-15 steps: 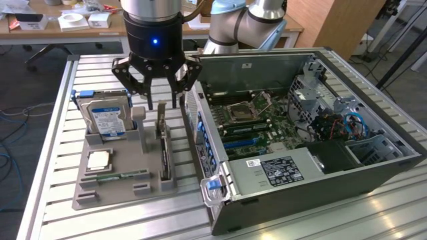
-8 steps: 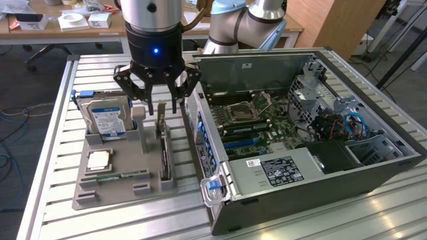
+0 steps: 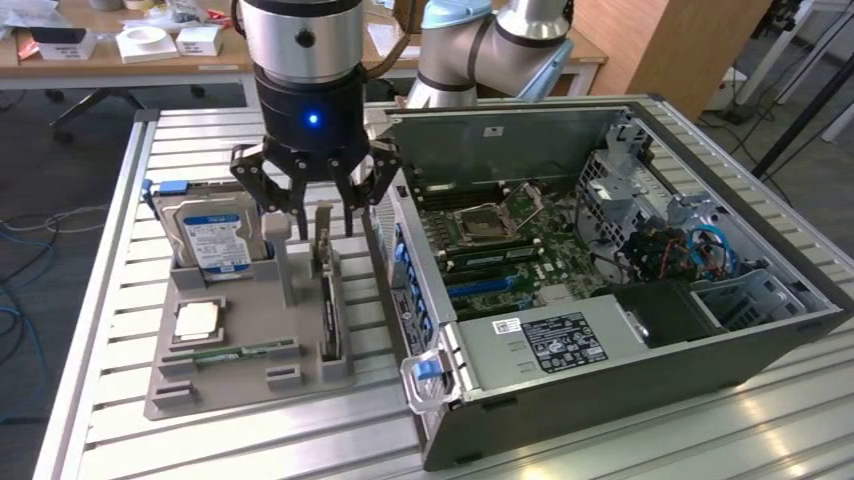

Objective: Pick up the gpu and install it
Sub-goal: 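Pick up the gpu and move the gpu toward the slot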

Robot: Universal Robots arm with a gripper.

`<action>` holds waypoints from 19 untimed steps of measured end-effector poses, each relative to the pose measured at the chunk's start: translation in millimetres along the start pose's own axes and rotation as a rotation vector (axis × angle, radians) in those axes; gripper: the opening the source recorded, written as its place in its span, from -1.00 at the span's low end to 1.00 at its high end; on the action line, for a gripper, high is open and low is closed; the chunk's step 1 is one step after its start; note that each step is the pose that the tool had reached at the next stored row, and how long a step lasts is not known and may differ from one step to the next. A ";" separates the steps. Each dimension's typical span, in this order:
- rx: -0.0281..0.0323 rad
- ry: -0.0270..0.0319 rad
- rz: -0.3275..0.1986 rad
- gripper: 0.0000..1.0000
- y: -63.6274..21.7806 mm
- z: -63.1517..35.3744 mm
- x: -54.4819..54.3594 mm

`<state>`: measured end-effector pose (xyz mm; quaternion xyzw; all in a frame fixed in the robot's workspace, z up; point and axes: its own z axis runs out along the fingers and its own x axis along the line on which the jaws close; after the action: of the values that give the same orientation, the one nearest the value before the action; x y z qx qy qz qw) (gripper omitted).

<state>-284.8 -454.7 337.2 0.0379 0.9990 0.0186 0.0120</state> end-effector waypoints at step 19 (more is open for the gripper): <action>0.0074 -0.0005 0.000 -0.03 -1.3 34.5 1.5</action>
<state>-285.5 -454.6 302.6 0.0379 0.9991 0.0149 0.0122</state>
